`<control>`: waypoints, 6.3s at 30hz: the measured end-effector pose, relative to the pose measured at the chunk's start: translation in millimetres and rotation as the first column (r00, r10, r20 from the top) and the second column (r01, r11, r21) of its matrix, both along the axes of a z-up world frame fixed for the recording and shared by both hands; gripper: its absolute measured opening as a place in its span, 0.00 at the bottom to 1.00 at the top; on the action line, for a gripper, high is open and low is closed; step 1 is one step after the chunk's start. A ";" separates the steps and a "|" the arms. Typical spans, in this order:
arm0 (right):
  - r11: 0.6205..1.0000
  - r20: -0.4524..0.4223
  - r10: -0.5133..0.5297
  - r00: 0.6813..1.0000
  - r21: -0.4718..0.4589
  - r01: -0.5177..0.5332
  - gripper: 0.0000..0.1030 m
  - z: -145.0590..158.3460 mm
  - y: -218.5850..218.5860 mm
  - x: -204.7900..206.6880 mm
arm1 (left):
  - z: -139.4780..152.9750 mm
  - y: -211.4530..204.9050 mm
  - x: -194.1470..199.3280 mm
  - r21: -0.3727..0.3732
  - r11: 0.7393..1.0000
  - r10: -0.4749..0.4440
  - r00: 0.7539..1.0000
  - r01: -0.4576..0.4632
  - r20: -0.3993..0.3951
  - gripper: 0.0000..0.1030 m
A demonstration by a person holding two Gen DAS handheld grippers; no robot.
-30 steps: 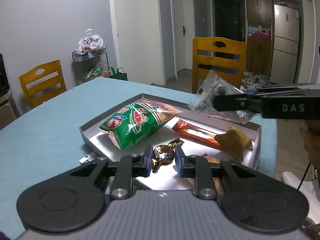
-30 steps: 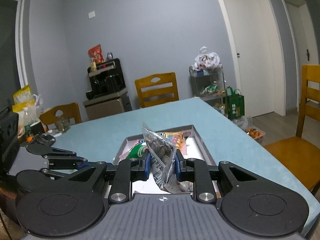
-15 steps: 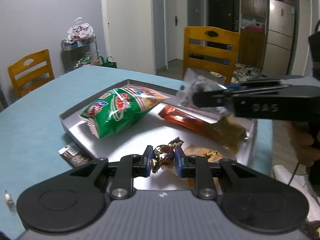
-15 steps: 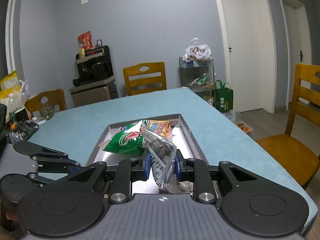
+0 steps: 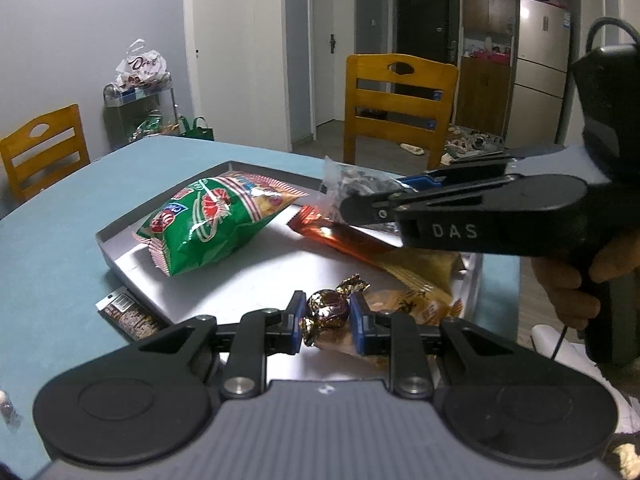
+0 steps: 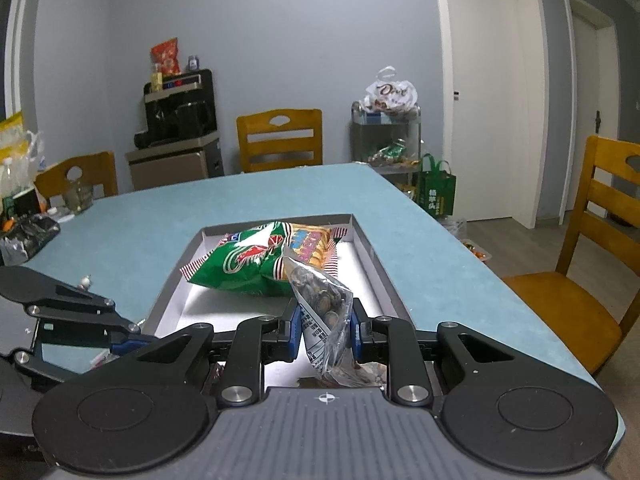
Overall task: Organize snacks
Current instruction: 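Release the nut bag with the right tool while the left tool releases the candy into the box, then move both tools back over the remaining snacks on the table, then grasp the pink-wrapped lollipop with the right tool while the left tool grasps the white candy, then carry the lollipop and white candy over the grey tray with both tools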
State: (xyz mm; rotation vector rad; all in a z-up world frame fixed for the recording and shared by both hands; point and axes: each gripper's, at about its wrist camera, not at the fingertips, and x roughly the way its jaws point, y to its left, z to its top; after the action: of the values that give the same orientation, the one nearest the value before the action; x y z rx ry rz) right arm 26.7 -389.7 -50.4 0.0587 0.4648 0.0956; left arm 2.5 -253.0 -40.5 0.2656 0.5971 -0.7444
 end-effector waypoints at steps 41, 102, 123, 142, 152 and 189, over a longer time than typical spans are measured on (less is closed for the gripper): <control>0.999 -0.030 0.047 0.998 0.006 -0.047 0.79 1.2 1.6 -10.7 | 1.2 7.3 2.8 0.019 0.994 0.103 0.994 -0.104 0.019 0.89; 0.949 0.034 0.309 0.950 -0.076 -0.306 0.97 101.6 136.1 -5.0 | 56.7 243.4 69.6 -0.078 0.819 0.572 0.820 -0.569 0.015 0.98; 0.969 -0.202 0.240 0.950 -0.011 -0.247 0.58 10.2 184.1 18.3 | -1.5 243.5 76.6 0.033 0.842 0.539 0.838 -0.538 -0.087 0.98; 0.968 -0.255 0.229 0.940 -0.045 -0.248 0.54 -10.0 194.3 32.6 | -20.5 225.7 82.7 0.077 0.863 0.504 0.857 -0.499 -0.104 0.76; 0.949 -0.261 0.301 0.917 -0.009 -0.314 0.47 -10.6 199.8 36.3 | -21.5 224.4 81.1 0.059 0.885 0.466 0.880 -0.462 -0.090 0.64; 0.955 -0.135 0.276 0.951 -0.075 -0.288 0.05 -9.9 198.5 24.0 | -15.8 228.6 78.0 0.039 0.887 0.461 0.886 -0.459 -0.059 0.12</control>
State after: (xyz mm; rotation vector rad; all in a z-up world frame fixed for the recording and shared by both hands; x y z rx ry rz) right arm 50.7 -191.2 -60.2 -0.0962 0.5992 0.3533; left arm 80.5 -24.4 -56.3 0.1122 0.7007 -0.2851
